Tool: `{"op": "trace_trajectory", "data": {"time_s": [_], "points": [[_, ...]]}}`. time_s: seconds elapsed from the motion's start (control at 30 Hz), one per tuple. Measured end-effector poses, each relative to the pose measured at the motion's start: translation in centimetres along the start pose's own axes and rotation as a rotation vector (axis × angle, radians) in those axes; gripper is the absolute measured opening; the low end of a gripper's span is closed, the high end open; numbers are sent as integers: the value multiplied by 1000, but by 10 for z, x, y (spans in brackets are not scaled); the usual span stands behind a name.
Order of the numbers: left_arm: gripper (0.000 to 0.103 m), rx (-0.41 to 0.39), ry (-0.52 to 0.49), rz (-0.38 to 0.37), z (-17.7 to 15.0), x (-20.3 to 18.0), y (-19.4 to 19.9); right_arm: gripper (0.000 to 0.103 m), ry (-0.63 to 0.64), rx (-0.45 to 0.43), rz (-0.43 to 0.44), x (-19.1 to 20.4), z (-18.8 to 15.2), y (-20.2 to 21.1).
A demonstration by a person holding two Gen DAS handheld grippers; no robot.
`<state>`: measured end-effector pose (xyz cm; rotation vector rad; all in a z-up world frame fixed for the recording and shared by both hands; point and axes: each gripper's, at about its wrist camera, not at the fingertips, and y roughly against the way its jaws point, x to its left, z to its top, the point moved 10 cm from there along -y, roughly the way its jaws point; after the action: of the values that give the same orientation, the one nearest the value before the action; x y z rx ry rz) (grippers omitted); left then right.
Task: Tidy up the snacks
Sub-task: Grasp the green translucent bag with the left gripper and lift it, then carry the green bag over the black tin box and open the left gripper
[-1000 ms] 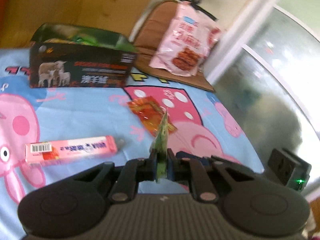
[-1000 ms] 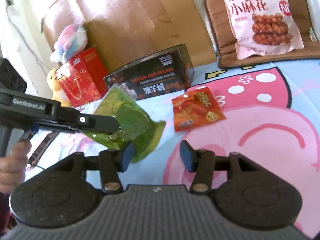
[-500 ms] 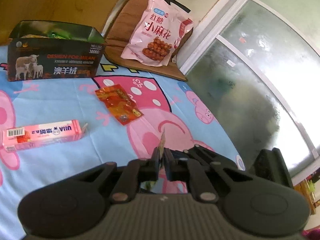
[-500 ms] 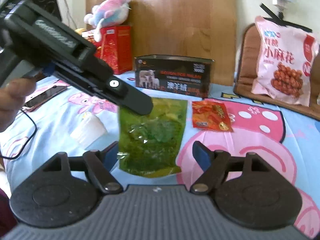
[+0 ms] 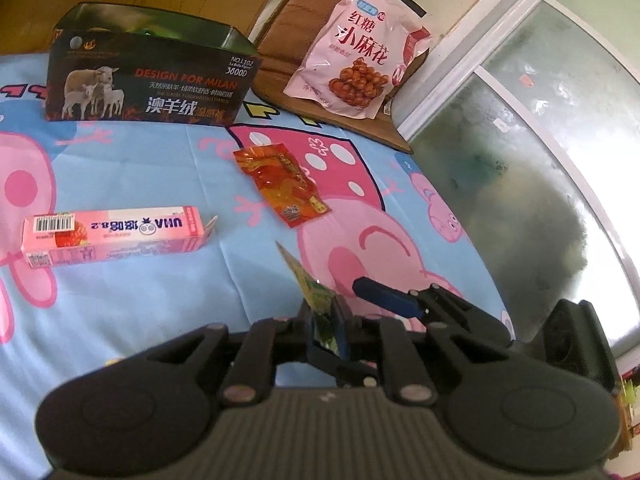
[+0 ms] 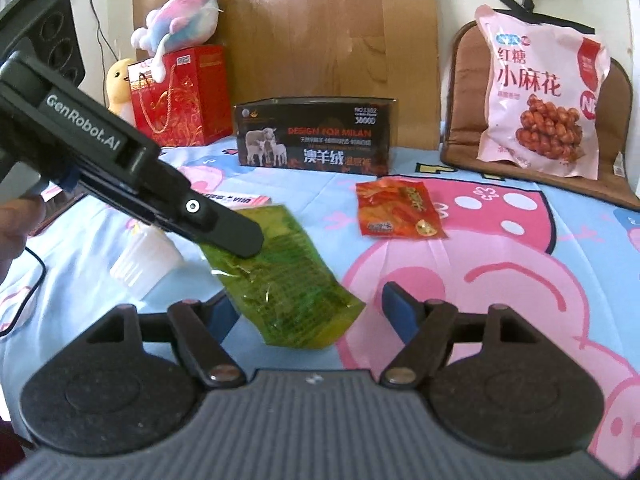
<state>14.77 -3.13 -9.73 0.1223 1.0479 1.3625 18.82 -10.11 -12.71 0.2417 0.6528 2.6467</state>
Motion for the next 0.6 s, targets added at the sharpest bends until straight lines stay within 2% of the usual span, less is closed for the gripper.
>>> {"op": "trace_trajectory", "data": {"time_s": [0.37,0.53,0.6], "points": [[20,-14,9,13,4,6,7,76,1,-27,1,3,8,2],[20,0,10,19,1,7,-1,73,-7,2,10,4,3,-3],[17,-2,12,18,2,8,-2,72,-5,9,5,5,1,-3]]}}
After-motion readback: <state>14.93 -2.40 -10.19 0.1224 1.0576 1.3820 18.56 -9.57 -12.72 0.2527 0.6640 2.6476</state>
